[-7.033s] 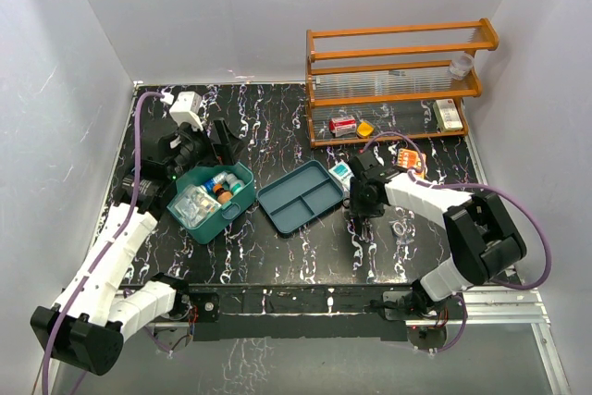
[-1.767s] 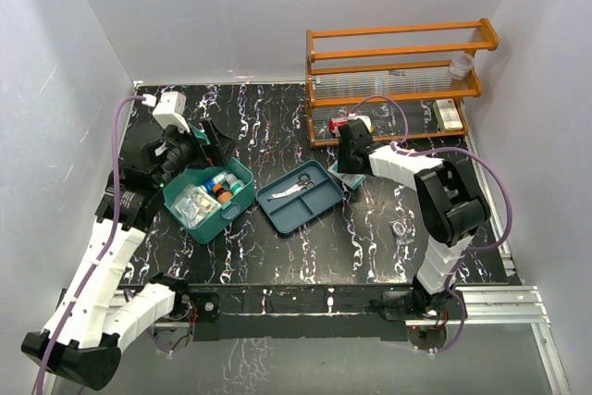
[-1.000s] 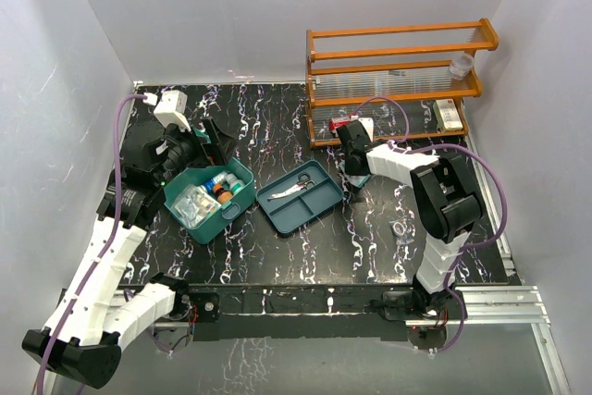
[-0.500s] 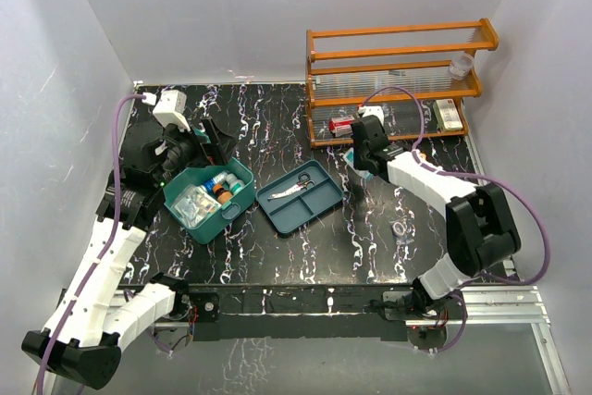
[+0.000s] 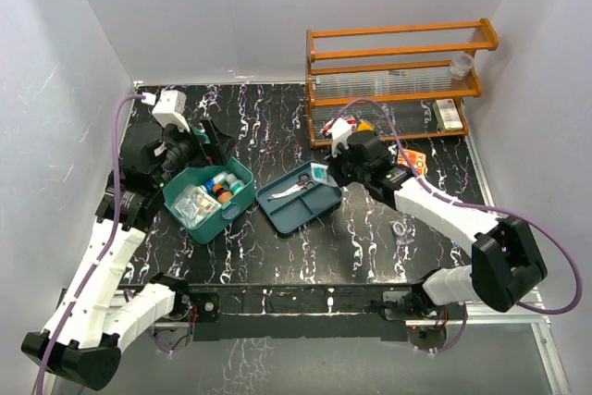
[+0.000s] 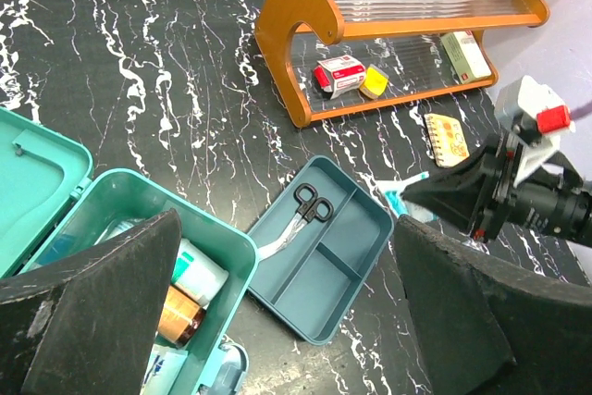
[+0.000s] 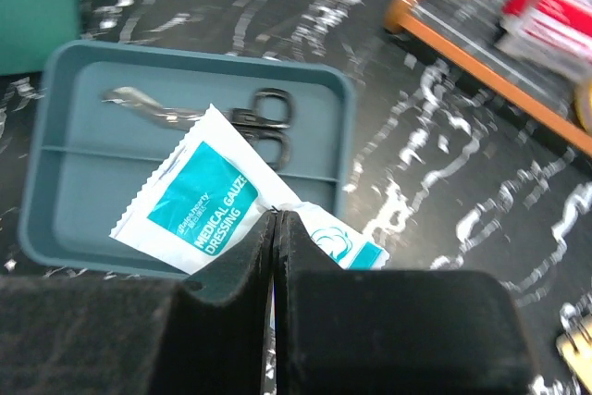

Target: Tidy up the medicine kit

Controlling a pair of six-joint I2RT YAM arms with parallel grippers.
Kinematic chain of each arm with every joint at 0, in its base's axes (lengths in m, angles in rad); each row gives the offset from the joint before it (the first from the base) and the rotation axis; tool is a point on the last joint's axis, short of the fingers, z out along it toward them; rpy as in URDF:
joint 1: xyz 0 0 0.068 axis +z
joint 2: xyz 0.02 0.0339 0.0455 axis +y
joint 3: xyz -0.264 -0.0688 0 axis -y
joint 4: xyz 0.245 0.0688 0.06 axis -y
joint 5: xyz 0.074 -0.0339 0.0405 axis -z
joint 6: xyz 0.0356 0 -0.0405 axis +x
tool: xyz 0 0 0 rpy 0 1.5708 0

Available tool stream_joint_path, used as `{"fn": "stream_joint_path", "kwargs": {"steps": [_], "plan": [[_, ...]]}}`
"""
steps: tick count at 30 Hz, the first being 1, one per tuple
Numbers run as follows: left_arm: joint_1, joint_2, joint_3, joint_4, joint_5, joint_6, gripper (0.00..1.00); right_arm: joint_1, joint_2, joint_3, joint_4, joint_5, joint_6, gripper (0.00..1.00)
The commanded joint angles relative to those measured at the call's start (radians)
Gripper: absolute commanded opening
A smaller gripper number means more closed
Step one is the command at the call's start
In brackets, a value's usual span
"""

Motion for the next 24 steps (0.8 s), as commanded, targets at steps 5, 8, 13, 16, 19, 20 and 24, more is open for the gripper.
{"fn": "stream_joint_path", "kwargs": {"steps": [5, 8, 13, 16, 19, 20, 24], "plan": [[0.004, -0.039, 0.002, 0.011, -0.023, 0.017, 0.98, 0.154, 0.001, -0.015, 0.187, -0.156, -0.221, 0.0], [0.004, -0.047, 0.001, 0.009, -0.031, 0.017, 0.98, 0.198, 0.039, 0.003, 0.169, -0.149, -0.271, 0.0], [0.004, -0.044, 0.005, 0.005, -0.036, 0.018, 0.98, 0.243, 0.097, 0.034, 0.139, -0.138, -0.311, 0.0], [0.004, -0.046, 0.003, 0.008, -0.04, 0.018, 0.98, 0.264, 0.129, 0.033, 0.138, -0.136, -0.311, 0.0], [0.003, -0.044, 0.002, 0.009, -0.043, 0.018, 0.98, 0.289, 0.162, 0.041, 0.138, -0.12, -0.311, 0.0], [0.004, -0.043, 0.004, 0.009, -0.044, 0.018, 0.98, 0.299, 0.177, 0.046, 0.139, -0.11, -0.311, 0.0], [0.004, -0.037, 0.008, 0.007, -0.044, 0.02, 0.98, 0.331, 0.232, 0.069, 0.145, -0.097, -0.308, 0.0]]}}
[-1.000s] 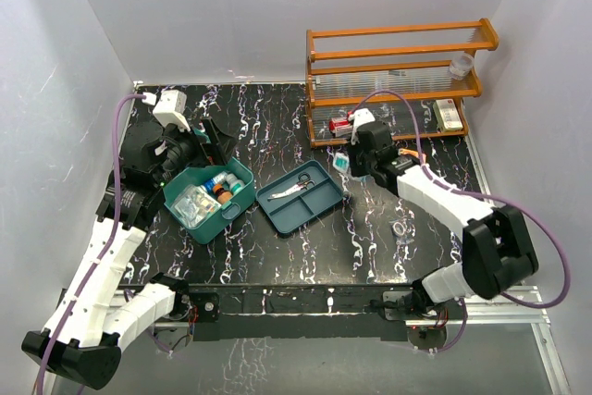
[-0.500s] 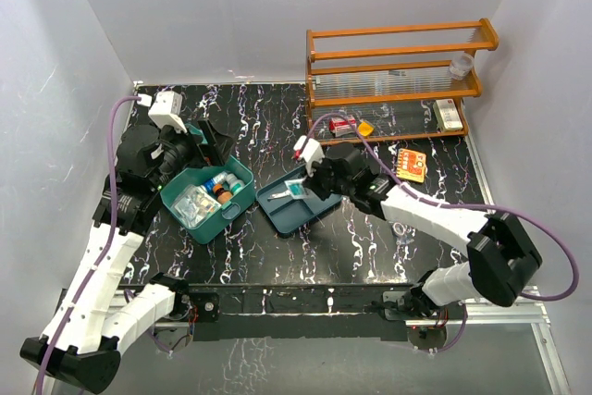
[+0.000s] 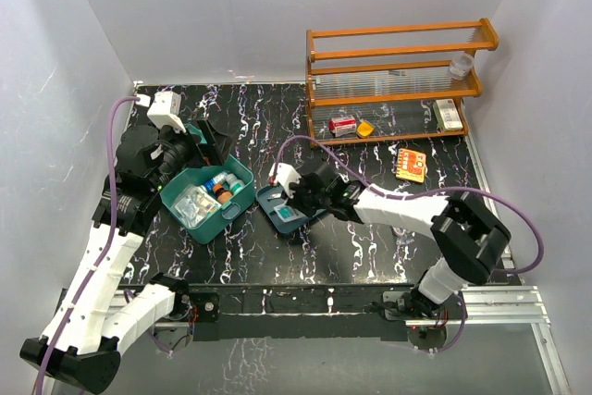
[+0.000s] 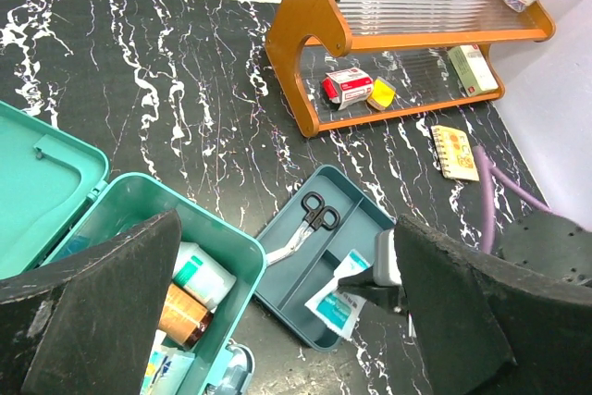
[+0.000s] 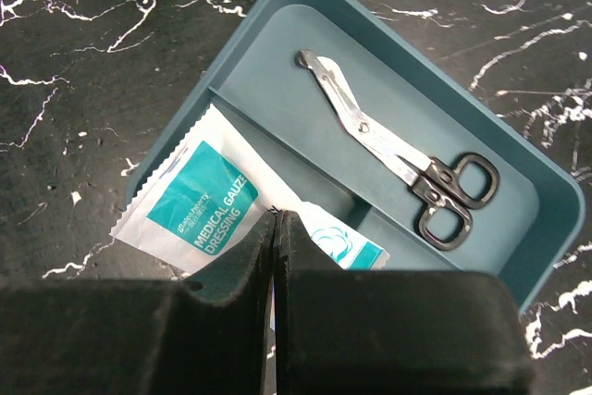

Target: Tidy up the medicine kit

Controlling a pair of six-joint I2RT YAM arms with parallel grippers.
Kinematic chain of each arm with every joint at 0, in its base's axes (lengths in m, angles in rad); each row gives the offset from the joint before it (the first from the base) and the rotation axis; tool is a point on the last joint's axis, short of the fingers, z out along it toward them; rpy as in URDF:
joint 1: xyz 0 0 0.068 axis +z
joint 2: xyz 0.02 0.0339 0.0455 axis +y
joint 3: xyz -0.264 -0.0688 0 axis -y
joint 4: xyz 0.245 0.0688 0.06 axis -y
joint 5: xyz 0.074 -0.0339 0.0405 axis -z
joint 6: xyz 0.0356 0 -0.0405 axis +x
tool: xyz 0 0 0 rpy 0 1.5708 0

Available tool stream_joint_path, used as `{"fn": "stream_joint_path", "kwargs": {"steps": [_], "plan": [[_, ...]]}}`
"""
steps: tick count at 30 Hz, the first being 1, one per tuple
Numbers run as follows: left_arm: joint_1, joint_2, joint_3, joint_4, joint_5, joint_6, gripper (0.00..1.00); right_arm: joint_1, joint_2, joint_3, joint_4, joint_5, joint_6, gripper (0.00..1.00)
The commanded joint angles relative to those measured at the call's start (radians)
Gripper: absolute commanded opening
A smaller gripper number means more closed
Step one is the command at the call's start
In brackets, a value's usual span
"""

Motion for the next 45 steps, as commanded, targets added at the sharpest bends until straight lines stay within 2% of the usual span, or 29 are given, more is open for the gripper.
{"fn": "stream_joint_path", "kwargs": {"steps": [1, 17, 25, 26, 33, 45], "plan": [[0.003, -0.009, 0.008, 0.009, -0.008, 0.015, 0.98, 0.032, 0.048, 0.069, 0.051, 0.027, -0.013, 0.0], [0.003, -0.024, 0.001, -0.006, -0.026, 0.024, 0.98, 0.069, 0.163, 0.071, 0.101, 0.158, -0.034, 0.0], [0.003, -0.027, 0.002, -0.014, -0.03, 0.026, 0.98, 0.087, 0.195, 0.087, 0.109, 0.157, -0.082, 0.0], [0.003, -0.028, 0.003, -0.015, -0.031, 0.026, 0.98, 0.085, 0.195, 0.088, 0.105, 0.157, -0.08, 0.01], [0.003, -0.027, 0.009, -0.023, -0.033, 0.032, 0.98, 0.087, 0.141, 0.145, 0.023, 0.24, 0.031, 0.35], [0.002, -0.028, -0.004, -0.005, -0.024, 0.034, 0.98, 0.083, 0.026, 0.176, -0.13, 0.513, 0.443, 0.41]]}}
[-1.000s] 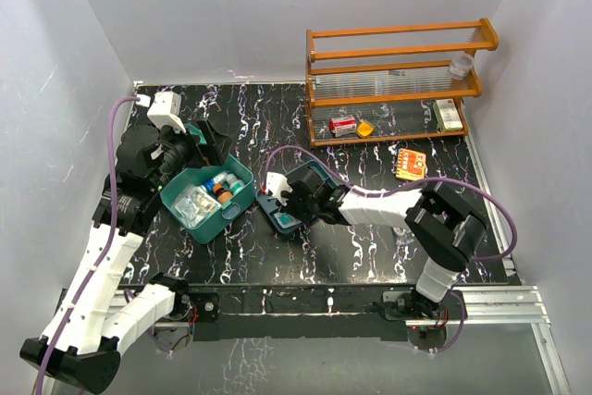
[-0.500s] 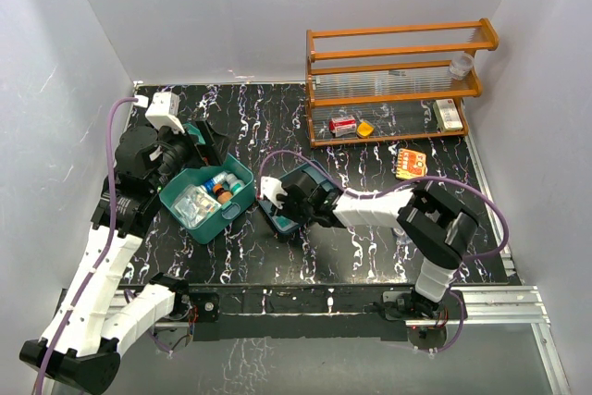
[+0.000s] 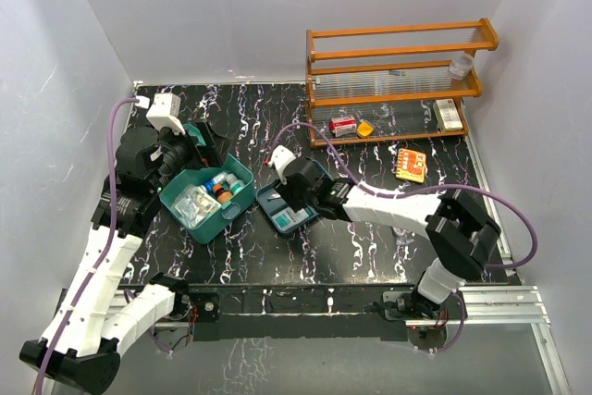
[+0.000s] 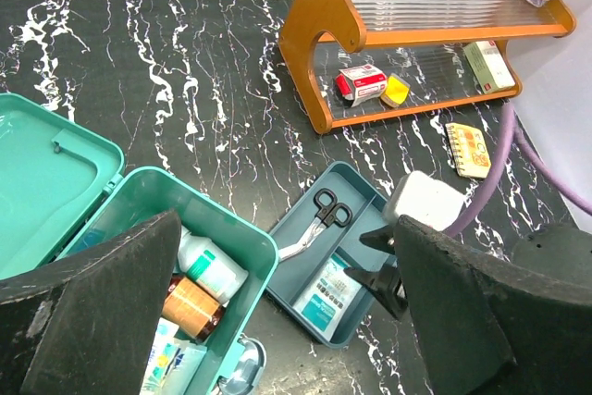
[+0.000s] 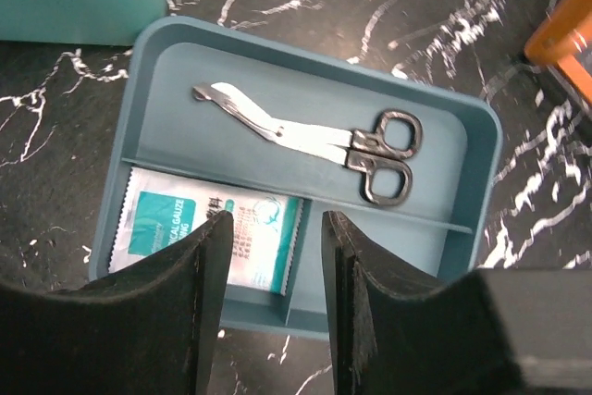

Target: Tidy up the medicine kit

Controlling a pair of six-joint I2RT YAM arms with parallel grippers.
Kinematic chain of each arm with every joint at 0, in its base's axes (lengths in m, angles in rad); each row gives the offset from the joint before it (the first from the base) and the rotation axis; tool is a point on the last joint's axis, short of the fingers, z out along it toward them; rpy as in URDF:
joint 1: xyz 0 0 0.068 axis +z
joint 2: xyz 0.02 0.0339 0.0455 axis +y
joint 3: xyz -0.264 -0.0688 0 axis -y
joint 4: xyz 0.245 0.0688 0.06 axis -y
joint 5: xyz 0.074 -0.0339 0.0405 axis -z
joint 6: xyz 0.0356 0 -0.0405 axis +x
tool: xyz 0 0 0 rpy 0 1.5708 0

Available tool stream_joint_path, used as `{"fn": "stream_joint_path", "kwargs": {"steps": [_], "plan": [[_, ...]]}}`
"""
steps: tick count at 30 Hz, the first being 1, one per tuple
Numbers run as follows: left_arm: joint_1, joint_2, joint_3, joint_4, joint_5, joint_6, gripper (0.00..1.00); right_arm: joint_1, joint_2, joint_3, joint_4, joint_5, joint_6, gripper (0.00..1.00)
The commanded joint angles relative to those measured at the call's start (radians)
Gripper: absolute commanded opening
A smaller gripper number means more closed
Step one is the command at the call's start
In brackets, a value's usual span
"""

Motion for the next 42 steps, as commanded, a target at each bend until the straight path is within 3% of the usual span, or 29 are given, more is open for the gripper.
{"fn": "stream_joint_path", "kwargs": {"steps": [1, 6, 11, 17, 24, 28, 36, 42], "plan": [[0.003, -0.019, -0.001, 0.016, -0.001, 0.014, 0.98, -0.002, -0.066, 0.044, -0.08, 0.176, 0.238, 0.41], [0.004, -0.045, -0.027, 0.013, 0.025, 0.012, 0.98, -0.007, -0.127, 0.027, -0.249, 0.356, 0.535, 0.42], [0.003, -0.066, -0.111, 0.09, 0.24, 0.023, 0.99, -0.016, -0.238, -0.059, -0.372, 0.48, 0.729, 0.47], [0.003, -0.015, -0.126, 0.183, 0.378, 0.012, 0.99, -0.071, -0.305, -0.073, -0.619, 0.632, 0.915, 0.67], [0.003, 0.005, -0.112, 0.224, 0.344, -0.006, 0.99, -0.217, -0.372, -0.164, -0.639, 0.607, 1.038, 0.87], [0.003, 0.02, -0.075, 0.167, 0.339, 0.016, 0.99, -0.372, -0.42, -0.215, -0.639, 0.546, 1.076, 0.95], [0.003, 0.031, -0.076, 0.18, 0.337, 0.003, 0.99, -0.567, -0.553, -0.355, -0.586, 0.445, 1.12, 0.97], [0.003, 0.062, -0.072, 0.219, 0.36, -0.014, 0.99, -0.65, -0.612, -0.408, -0.513, 0.34, 1.066, 0.98]]}}
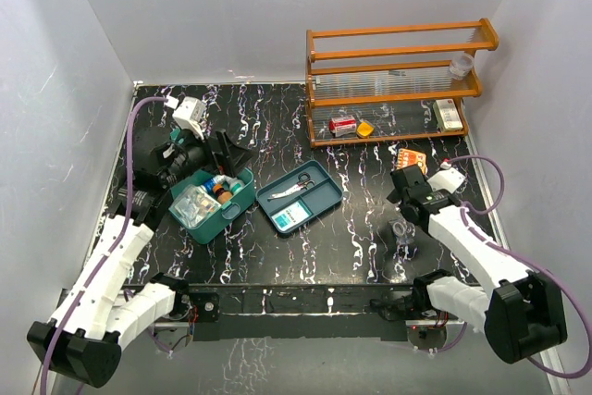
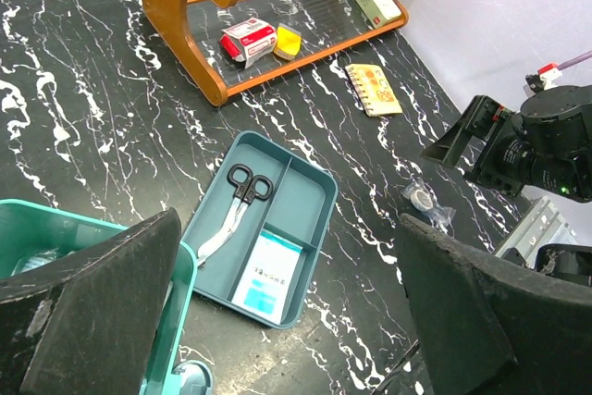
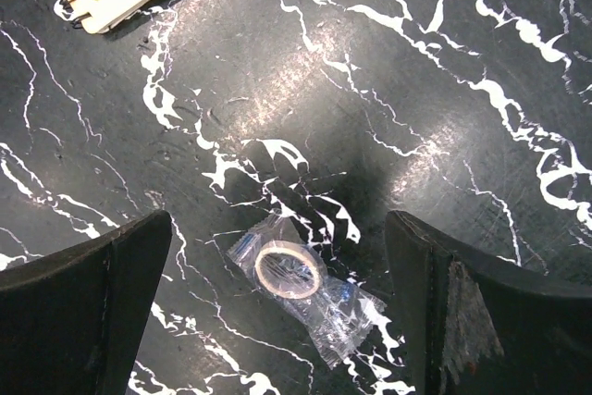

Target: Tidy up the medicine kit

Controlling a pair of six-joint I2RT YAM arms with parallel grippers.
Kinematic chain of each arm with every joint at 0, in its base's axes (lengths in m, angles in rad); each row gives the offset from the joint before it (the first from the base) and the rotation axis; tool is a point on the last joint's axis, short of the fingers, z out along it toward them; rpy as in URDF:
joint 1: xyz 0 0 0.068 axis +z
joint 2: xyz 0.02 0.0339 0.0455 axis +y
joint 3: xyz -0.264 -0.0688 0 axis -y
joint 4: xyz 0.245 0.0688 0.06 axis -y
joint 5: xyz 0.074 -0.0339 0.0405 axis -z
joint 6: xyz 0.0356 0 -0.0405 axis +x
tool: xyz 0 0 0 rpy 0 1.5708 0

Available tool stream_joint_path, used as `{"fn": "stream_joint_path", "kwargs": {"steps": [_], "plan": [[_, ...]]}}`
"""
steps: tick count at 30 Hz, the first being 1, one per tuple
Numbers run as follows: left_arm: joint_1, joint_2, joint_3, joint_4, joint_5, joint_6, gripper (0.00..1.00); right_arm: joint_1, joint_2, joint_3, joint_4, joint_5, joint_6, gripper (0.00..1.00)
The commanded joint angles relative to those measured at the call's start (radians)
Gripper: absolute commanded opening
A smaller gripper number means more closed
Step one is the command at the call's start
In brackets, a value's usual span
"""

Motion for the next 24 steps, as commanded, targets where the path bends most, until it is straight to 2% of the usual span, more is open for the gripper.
{"fn": "stream_joint_path", "kwargs": {"steps": [1, 8, 13, 16, 24], "plan": [[0.003, 0.019, 0.039, 0.048, 0.033, -0.015, 0.99, -0.047, -0.043, -0.029, 0.097, -0.089, -0.01, 0.98], [0.003, 0.038, 0.036, 0.07, 0.039, -0.021, 0.98, -0.077, -0.008, -0.069, 0.182, -0.273, -0.101, 0.96], [0.002, 0.041, 0.033, 0.063, 0.033, -0.016, 0.98, -0.078, 0.039, -0.051, 0.155, -0.315, -0.122, 0.91], [0.004, 0.037, 0.026, 0.062, 0.028, -0.015, 0.98, -0.078, 0.072, -0.054, 0.168, -0.397, -0.14, 0.89], [0.003, 0.031, 0.02, 0.049, 0.009, -0.007, 0.98, -0.078, 0.111, -0.024, 0.165, -0.617, -0.166, 0.72]]}}
